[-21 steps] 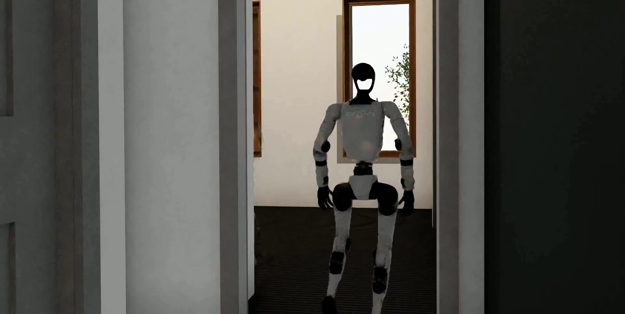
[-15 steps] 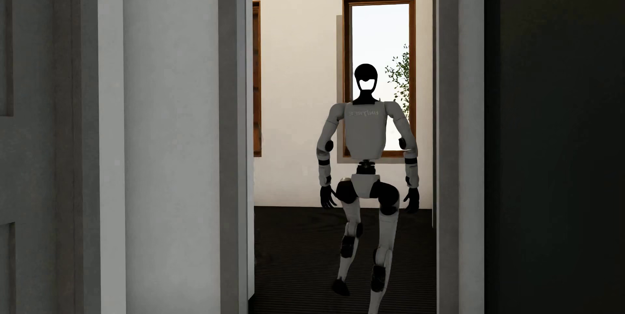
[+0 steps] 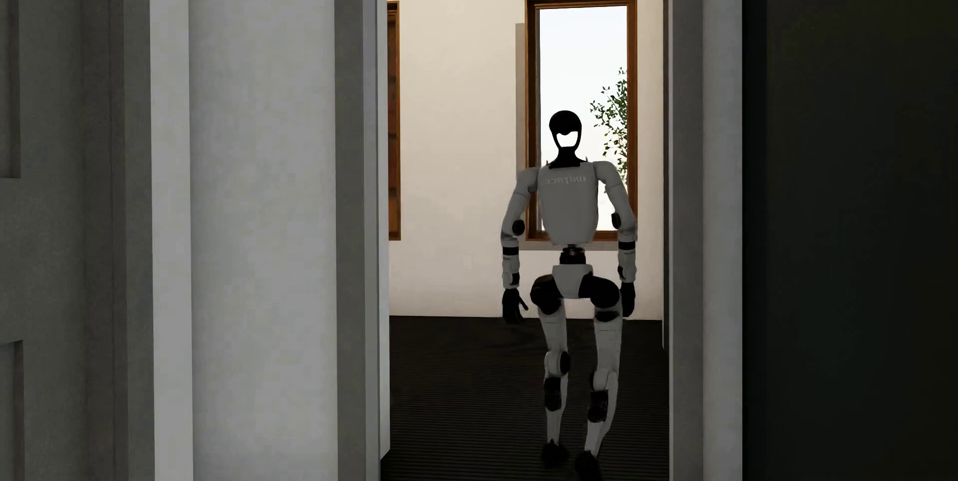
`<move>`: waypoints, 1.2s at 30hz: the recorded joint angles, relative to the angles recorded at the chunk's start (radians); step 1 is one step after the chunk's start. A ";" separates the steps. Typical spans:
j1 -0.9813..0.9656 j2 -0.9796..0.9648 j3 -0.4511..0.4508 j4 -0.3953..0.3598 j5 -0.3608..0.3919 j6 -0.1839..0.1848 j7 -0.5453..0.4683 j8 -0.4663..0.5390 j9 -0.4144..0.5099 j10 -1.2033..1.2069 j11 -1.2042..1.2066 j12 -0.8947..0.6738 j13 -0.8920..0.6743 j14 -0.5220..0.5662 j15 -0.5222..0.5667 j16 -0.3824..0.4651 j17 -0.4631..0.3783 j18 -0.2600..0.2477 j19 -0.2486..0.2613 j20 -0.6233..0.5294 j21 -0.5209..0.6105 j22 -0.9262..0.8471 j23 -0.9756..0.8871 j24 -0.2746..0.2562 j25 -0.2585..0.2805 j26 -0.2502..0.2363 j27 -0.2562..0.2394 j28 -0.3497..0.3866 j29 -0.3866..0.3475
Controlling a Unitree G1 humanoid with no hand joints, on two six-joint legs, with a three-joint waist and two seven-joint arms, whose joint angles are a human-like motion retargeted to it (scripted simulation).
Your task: Walk around the corner
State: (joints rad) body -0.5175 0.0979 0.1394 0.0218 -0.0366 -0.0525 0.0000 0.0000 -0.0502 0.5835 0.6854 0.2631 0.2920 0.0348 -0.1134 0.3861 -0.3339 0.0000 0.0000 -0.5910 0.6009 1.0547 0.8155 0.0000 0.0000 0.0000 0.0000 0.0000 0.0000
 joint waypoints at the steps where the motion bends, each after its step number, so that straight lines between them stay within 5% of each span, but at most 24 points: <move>1: 0.015 -0.091 0.021 -0.037 -0.028 -0.029 0.000 0.000 -0.012 0.000 0.133 -0.008 0.023 -0.048 0.031 0.009 0.017 0.000 0.000 0.125 -0.034 -0.044 0.004 0.000 0.000 0.000 0.000 0.000 0.000; 3: 0.114 -0.246 0.058 -0.072 -0.045 -0.036 0.000 0.000 0.006 -0.018 0.424 -0.033 0.016 -0.128 -0.003 0.027 -0.020 0.000 0.000 0.169 0.021 -0.200 -0.030 0.000 0.000 0.000 0.000 0.000 0.000; 6: 0.251 -0.399 -0.031 -0.109 -0.075 0.006 0.000 0.000 0.013 -0.041 0.587 -0.062 -0.020 -0.162 0.055 0.029 -0.075 0.000 0.000 0.225 -0.020 -0.415 -0.038 0.000 0.000 0.000 0.000 0.000 0.000; 9: 0.349 -0.534 -0.085 -0.123 -0.061 0.048 0.000 0.000 0.026 -0.044 0.413 -0.109 -0.038 -0.196 0.269 0.020 -0.109 0.000 0.000 0.246 -0.162 -0.526 -0.018 0.000 0.000 0.000 0.000 0.000 0.000; 12: 0.452 -0.598 -0.108 -0.111 -0.034 0.064 0.000 0.000 0.039 -0.057 0.109 -0.111 -0.058 -0.239 0.233 0.029 -0.136 0.000 0.000 0.228 -0.165 -0.582 -0.012 0.000 0.000 0.000 0.000 0.000 0.000; 17: 0.564 -0.538 -0.183 -0.056 -0.013 0.080 0.000 0.000 0.030 -0.047 -0.220 -0.064 -0.015 -0.297 -0.070 0.020 -0.110 0.000 0.000 0.161 -0.144 -0.321 -0.011 0.000 0.000 0.000 0.000 0.000 0.000; 20: 0.583 -0.536 -0.176 -0.021 0.020 0.077 0.000 0.000 0.003 -0.014 -0.132 -0.010 0.027 -0.240 0.006 0.013 -0.060 0.000 0.000 0.155 -0.103 -0.079 0.035 0.000 0.000 0.000 0.000 0.000 0.000; 24: 0.388 -0.463 -0.100 0.031 0.055 0.102 0.000 0.000 -0.023 0.317 -0.130 0.073 0.045 0.148 0.004 0.019 -0.020 0.000 0.000 0.170 0.021 0.041 0.100 0.000 0.000 0.000 0.000 0.000 0.000; 25: 0.290 -0.426 -0.084 0.044 0.060 0.111 0.000 0.000 -0.021 0.494 -0.155 0.080 0.056 0.115 -0.009 0.024 -0.028 0.000 0.000 0.160 0.026 0.024 0.077 0.000 0.000 0.000 0.000 0.000 0.000; 28: 0.066 -0.325 0.001 0.062 0.056 0.110 0.000 0.000 0.009 1.011 -0.189 0.068 0.060 -0.217 -0.047 0.026 -0.073 0.000 0.000 0.164 0.026 -0.068 0.031 0.000 0.000 0.000 0.000 0.000 0.000; 31: -0.071 -0.228 0.071 0.057 0.031 0.078 0.000 0.000 0.026 0.842 -0.208 0.045 0.015 -0.268 -0.104 0.006 -0.117 0.000 0.000 0.208 0.028 -0.147 0.099 0.000 0.000 0.000 0.000 0.000 0.000; 34: -0.146 -0.166 0.100 0.064 0.022 0.045 0.000 0.000 0.030 0.960 -0.205 0.027 -0.013 -0.263 -0.152 -0.009 -0.161 0.000 0.000 0.220 -0.031 -0.212 0.132 0.000 0.000 0.000 0.000 0.000 0.000; 36: -0.143 -0.112 0.104 0.071 0.023 0.026 0.000 0.000 0.037 0.694 -0.208 0.017 -0.031 -0.216 -0.197 -0.010 -0.184 0.000 0.000 0.214 -0.069 -0.221 0.129 0.000 0.000 0.000 0.000 0.000 0.000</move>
State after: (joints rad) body -0.6603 -0.0144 0.2432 0.0930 -0.0139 -0.0267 0.0000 0.0000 -0.0133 1.2771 0.4772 0.2804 0.2605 -0.1815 -0.3106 0.3758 -0.5181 0.0000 0.0000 -0.3773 0.5320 0.8335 0.9446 0.0000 0.0000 0.0000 0.0000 0.0000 0.0000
